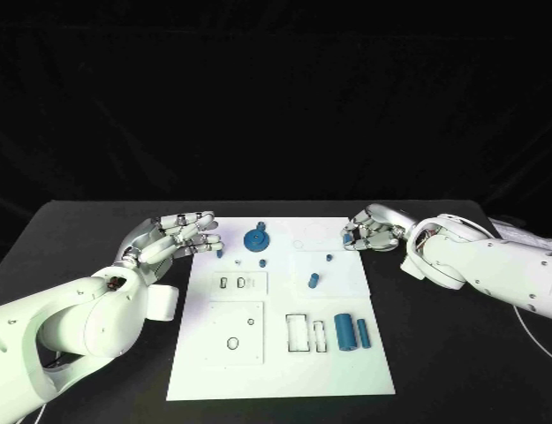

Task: Assemble the parts on the task board

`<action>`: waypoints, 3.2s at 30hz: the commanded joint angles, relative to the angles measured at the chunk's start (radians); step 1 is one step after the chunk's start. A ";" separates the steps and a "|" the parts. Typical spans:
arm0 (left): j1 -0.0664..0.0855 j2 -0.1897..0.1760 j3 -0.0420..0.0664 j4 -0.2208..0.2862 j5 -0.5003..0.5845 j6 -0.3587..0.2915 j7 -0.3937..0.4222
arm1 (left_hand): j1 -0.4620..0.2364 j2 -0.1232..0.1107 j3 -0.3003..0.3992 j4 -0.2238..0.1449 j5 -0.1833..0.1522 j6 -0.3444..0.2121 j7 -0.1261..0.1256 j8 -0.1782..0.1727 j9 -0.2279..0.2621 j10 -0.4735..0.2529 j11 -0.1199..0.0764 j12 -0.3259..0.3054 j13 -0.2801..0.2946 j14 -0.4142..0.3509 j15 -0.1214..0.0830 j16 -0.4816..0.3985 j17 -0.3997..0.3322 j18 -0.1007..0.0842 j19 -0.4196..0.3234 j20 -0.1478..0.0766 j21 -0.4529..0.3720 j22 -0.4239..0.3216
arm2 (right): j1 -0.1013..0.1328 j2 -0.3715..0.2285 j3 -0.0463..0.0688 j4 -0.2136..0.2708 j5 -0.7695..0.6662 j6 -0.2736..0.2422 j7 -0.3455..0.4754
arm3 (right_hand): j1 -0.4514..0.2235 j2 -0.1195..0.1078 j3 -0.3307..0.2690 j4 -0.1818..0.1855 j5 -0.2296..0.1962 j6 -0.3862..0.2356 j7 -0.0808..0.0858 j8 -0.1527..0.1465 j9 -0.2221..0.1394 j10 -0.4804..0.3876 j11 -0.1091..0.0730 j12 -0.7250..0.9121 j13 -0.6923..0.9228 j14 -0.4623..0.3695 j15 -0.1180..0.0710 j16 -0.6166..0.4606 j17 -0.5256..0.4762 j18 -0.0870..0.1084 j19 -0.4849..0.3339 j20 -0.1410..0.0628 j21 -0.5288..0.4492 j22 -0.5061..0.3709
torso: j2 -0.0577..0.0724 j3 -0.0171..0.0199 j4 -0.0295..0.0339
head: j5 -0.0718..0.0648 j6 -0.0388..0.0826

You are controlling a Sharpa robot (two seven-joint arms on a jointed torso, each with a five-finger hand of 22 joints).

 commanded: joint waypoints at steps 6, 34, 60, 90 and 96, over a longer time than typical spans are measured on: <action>0.001 0.001 0.001 0.002 -0.005 0.018 0.005 | 0.003 0.011 -0.001 -0.005 -0.003 0.005 -0.001 0.000 0.001 0.004 0.001 -0.001 0.001 0.003 0.000 -0.004 0.001 0.010 0.007 0.002 0.002 0.000 | -0.001 0.000 0.000 -0.001 -0.028 -0.010 -0.009 | 0.014 0.034 0.040 -0.015 -0.063 0.046 -0.018 0.024 0.006 0.012 -0.019 0.008 0.007 0.060 -0.021 0.009 0.044 -0.017 0.005 -0.017 0.010 0.115 | 0.000 -0.0004 0.0008 | 0.000 -0.004; 0.000 0.022 0.000 -0.037 0.009 0.024 0.002 | 0.003 0.012 0.000 -0.007 -0.003 0.004 -0.001 -0.001 0.001 0.003 0.001 -0.002 0.000 0.002 0.001 -0.006 0.002 0.010 0.007 0.002 0.002 0.000 | 0.037 0.064 0.000 0.354 -0.090 -0.154 -0.358 | -0.017 0.054 0.098 -0.018 -0.085 0.031 -0.015 0.017 -0.002 -0.018 -0.017 -0.073 -0.052 0.047 -0.021 -0.036 -0.007 -0.009 -0.019 -0.021 -0.008 0.080 | -0.021 -0.0077 0.0036 | 0.019 -0.019; 0.000 0.037 0.000 -0.056 0.016 0.029 -0.001 | 0.003 0.013 0.000 -0.008 -0.003 0.004 -0.001 -0.001 0.000 0.003 0.001 -0.002 0.000 0.002 0.001 -0.006 0.003 0.010 0.007 0.002 0.002 0.000 | -0.038 0.267 -0.029 0.338 -0.283 -0.062 -0.520 | -0.033 0.039 0.110 -0.021 -0.078 0.032 -0.013 0.016 -0.004 -0.022 -0.015 -0.086 -0.059 0.045 -0.020 -0.048 -0.019 -0.006 -0.028 -0.020 -0.016 0.066 | -0.028 -0.0106 0.0029 | 0.039 -0.043; 0.000 0.038 0.000 -0.053 0.016 0.036 -0.007 | 0.002 0.013 0.000 -0.010 -0.003 0.003 -0.001 -0.002 0.000 0.002 0.001 -0.002 0.000 0.002 0.001 -0.007 0.004 0.009 0.007 0.002 0.002 0.000 | -0.042 0.297 -0.032 0.295 -0.299 -0.032 -0.516 | -0.067 0.005 0.126 -0.021 -0.085 0.005 -0.002 -0.001 -0.013 -0.062 -0.006 -0.154 -0.112 0.043 -0.014 -0.063 -0.033 0.000 -0.047 -0.015 -0.033 0.037 | -0.028 -0.0104 0.0025 | 0.040 -0.052; 0.000 0.037 0.000 -0.052 0.016 0.036 -0.008 | 0.002 0.013 0.000 -0.010 -0.003 0.003 -0.001 -0.002 0.000 0.002 0.001 -0.002 0.000 0.002 0.001 -0.007 0.004 0.009 0.007 0.002 0.002 0.000 | -0.042 0.298 -0.033 0.297 -0.311 -0.008 -0.520 | -0.074 -0.007 0.129 -0.022 -0.088 -0.006 0.004 -0.007 -0.016 -0.077 -0.002 -0.176 -0.130 0.043 -0.010 -0.066 -0.034 0.002 -0.051 -0.012 -0.037 0.031 | -0.028 -0.0104 0.0019 | 0.041 -0.054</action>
